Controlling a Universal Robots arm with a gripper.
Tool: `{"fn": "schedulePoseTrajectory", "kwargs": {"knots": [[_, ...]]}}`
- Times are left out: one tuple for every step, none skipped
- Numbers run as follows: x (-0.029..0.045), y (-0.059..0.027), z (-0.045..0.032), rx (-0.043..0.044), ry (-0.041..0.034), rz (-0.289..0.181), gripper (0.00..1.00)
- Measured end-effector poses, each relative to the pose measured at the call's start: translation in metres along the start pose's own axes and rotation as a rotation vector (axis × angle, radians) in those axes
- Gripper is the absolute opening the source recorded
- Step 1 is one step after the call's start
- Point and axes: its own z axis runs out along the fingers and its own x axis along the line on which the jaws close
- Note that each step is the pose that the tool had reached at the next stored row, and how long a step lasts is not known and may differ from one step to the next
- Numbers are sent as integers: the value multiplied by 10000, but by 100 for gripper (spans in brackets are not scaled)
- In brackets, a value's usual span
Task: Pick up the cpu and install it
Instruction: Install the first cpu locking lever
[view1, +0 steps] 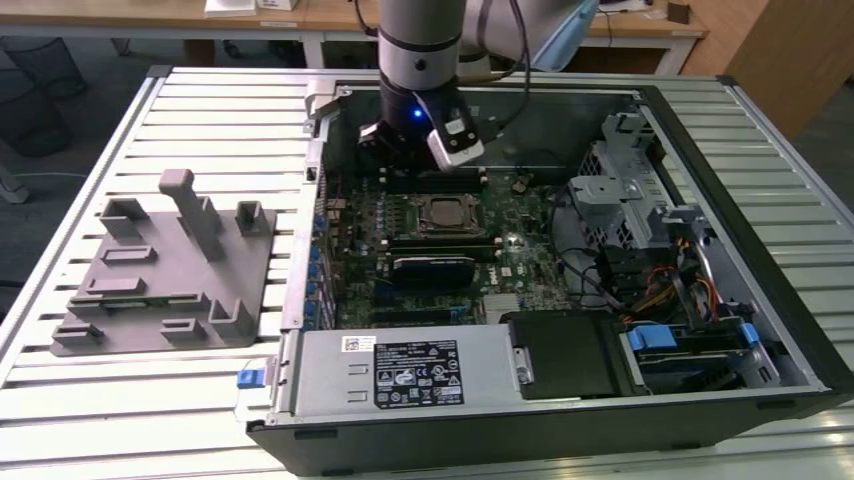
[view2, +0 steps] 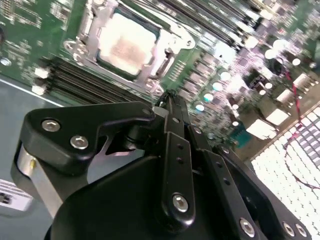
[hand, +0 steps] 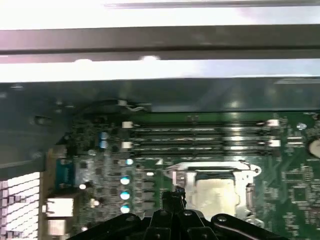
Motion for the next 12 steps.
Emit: {"fn": "schedulePoseTrajectory", "kwargs": {"knots": [[20, -1, 1, -1, -4, 0, 11], [41, -1, 1, -2, -7, 0, 11], [61, -2, 1, -1, -10, 0, 11], [78, -3, 1, -1, -12, -1, 11], [93, -3, 1, -2, -15, -1, 11], [105, -3, 1, -2, -18, -2, 11], [115, -1, 2, -3, -20, -2, 11], [124, 3, 3, -3, -20, -3, 11], [133, 7, 3, -1, -20, -3, 11], [140, 15, 4, -1, -20, -3, 11], [148, 26, 5, -2, -21, -3, 11], [155, 39, 7, -2, -21, -3, 11]]}}
